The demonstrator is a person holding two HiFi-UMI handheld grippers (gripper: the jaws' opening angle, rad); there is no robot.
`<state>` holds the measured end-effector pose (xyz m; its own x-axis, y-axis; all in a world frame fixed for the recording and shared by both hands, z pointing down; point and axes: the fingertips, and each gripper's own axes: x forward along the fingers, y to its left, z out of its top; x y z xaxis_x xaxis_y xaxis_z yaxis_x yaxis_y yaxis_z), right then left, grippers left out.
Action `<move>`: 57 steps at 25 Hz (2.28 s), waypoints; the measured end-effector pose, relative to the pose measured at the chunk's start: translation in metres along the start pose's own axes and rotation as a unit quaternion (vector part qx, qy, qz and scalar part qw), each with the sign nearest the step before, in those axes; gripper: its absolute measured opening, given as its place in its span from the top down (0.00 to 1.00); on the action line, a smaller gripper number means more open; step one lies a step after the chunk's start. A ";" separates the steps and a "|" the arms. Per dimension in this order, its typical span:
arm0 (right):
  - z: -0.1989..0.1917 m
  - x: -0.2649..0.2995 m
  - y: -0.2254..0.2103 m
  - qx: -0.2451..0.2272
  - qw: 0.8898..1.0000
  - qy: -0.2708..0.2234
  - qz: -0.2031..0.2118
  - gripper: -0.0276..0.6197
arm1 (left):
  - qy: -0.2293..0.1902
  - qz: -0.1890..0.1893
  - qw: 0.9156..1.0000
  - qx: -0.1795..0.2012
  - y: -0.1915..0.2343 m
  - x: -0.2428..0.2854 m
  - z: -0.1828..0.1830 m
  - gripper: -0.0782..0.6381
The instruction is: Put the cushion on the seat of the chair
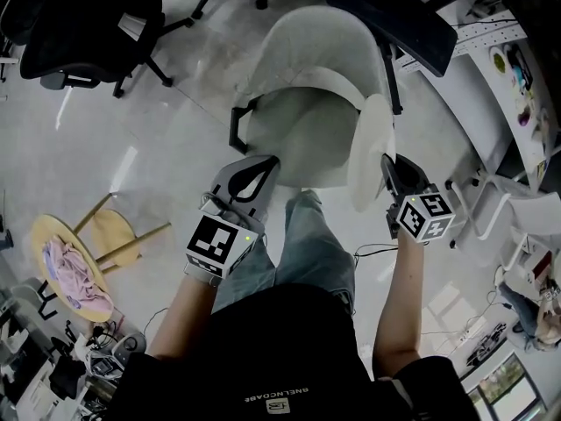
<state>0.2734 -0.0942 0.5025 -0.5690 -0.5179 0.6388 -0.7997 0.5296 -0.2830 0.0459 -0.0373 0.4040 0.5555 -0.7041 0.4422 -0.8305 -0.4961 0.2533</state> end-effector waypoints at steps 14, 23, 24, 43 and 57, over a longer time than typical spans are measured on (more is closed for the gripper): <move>0.006 0.063 0.041 0.011 0.999 0.020 0.046 0.89 | -0.019 0.043 0.998 -0.031 0.025 -0.028 -0.014 0.87; 0.001 0.126 0.079 0.018 0.994 0.038 0.099 0.89 | -0.021 0.103 0.993 -0.060 0.051 -0.058 -0.033 0.87; -0.001 0.133 0.082 0.022 0.994 0.040 0.104 0.89 | -0.020 0.110 0.992 -0.063 0.053 -0.061 -0.036 0.87; -0.074 0.276 0.141 0.034 0.981 0.123 0.146 0.88 | -0.013 0.214 0.966 -0.142 0.091 -0.113 -0.112 0.87; -0.132 0.349 0.158 0.020 0.974 0.184 0.130 0.87 | -0.003 0.261 0.949 -0.177 0.113 -0.144 -0.159 0.87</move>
<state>-0.0263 -0.1027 0.7753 -0.6519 -0.0906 0.7529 -0.6486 0.5809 -0.4918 -0.1343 0.0884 0.5059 0.0641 -0.8107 0.5820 -0.9535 0.1223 0.2754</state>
